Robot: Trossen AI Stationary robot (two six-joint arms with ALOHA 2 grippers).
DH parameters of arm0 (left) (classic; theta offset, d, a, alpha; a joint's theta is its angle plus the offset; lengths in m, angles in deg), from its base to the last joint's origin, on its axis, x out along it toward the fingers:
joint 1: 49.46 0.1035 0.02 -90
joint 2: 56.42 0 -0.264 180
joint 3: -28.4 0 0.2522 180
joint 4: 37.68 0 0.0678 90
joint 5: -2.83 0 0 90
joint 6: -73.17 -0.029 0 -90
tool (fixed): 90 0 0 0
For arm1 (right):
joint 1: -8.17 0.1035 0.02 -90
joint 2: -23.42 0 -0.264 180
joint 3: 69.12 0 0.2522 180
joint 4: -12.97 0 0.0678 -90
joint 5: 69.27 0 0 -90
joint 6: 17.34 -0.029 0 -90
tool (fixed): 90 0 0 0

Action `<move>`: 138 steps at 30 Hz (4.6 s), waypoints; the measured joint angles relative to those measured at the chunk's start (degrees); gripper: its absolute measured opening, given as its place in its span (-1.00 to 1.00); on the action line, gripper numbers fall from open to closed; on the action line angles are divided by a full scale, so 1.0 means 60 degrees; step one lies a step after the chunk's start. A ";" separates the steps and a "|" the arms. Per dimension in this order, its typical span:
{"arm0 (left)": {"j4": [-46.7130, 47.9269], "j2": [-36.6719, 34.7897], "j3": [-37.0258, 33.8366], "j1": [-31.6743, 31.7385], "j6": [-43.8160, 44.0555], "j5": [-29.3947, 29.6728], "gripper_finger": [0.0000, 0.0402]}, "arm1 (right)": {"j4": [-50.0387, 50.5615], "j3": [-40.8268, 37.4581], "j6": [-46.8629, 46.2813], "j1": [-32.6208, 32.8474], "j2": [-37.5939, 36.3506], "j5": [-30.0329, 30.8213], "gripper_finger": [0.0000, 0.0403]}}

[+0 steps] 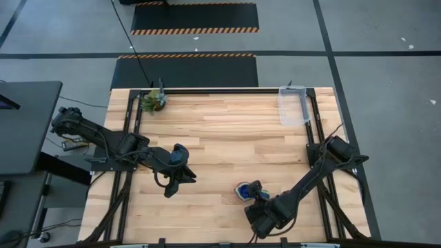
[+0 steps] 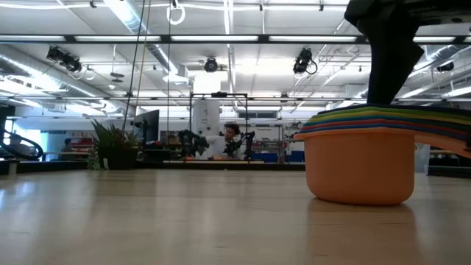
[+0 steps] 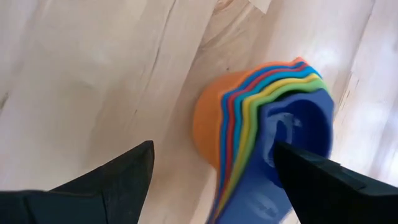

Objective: Nest measuring cups in basket
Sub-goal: Put the stacked measuring cups into the bin

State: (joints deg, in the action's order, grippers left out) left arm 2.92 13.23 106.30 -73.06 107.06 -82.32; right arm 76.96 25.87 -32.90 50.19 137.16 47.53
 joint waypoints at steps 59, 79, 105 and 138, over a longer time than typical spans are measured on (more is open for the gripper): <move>-0.0090 0.0007 0.0000 -0.0004 0.0000 0.0001 -0.57 | 0.0127 -0.0306 0.1199 -0.0284 0.0239 0.0047 0.66; -0.0089 0.0007 0.0000 -0.0003 0.0000 -0.0001 -0.57 | 0.0166 -0.0306 0.1099 -0.0418 0.0224 -0.0274 0.66; -0.0088 0.0007 0.0000 -0.0002 0.0000 -0.0001 -0.57 | 0.0131 -0.0306 0.2518 -0.0459 0.0231 -0.0361 0.36; -0.0086 0.0007 0.0000 -0.0001 -0.0002 0.0000 -0.57 | -0.0064 -0.0306 0.3156 -0.0695 0.0217 -0.0799 -0.08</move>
State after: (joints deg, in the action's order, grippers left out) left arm 2.41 13.27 106.30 -73.06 107.05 -82.32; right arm 76.58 24.03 -13.97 46.02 138.46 42.74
